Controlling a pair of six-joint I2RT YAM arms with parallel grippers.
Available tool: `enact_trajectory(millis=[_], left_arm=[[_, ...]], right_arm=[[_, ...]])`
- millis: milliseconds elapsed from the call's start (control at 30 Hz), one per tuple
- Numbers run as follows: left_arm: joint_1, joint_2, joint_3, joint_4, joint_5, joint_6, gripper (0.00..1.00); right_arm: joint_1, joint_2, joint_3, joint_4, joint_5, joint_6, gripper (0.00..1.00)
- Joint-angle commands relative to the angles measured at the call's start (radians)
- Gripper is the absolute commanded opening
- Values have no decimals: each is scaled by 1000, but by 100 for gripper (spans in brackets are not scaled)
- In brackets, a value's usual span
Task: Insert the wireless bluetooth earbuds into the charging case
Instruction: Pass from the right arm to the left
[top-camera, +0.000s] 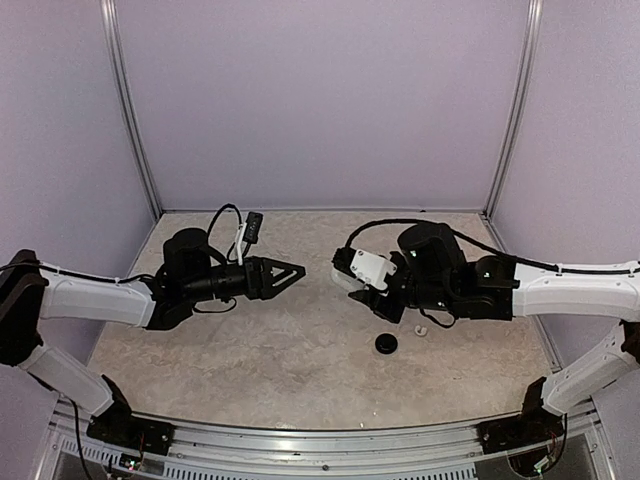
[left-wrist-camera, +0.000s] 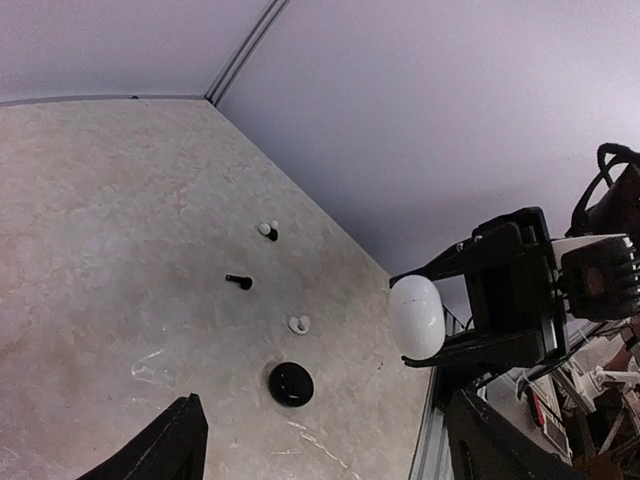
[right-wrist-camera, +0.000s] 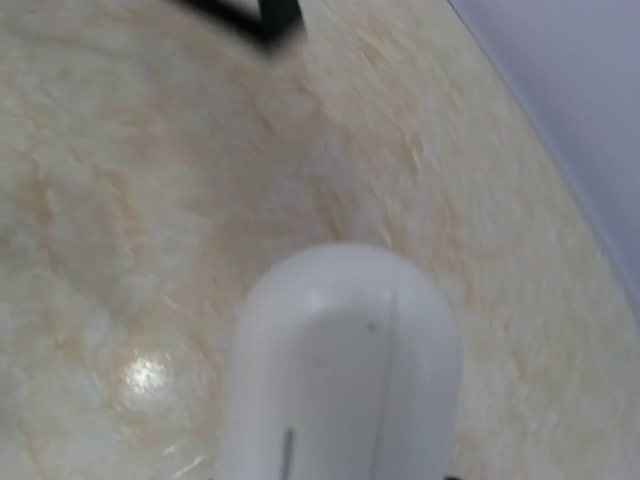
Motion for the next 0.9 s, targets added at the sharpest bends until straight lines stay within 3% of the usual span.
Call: enact_trajectory(millis=[0, 233, 867], left_arm=[[-47, 36, 1, 65, 80, -21, 78], [-82, 63, 7, 95, 103, -26, 68], [-144, 137, 48, 187, 103, -66, 50]], right_arm=[[72, 23, 59, -5, 128, -102, 30], [138, 68, 89, -2, 212, -154, 30], [194, 116, 137, -4, 257, -212, 30]])
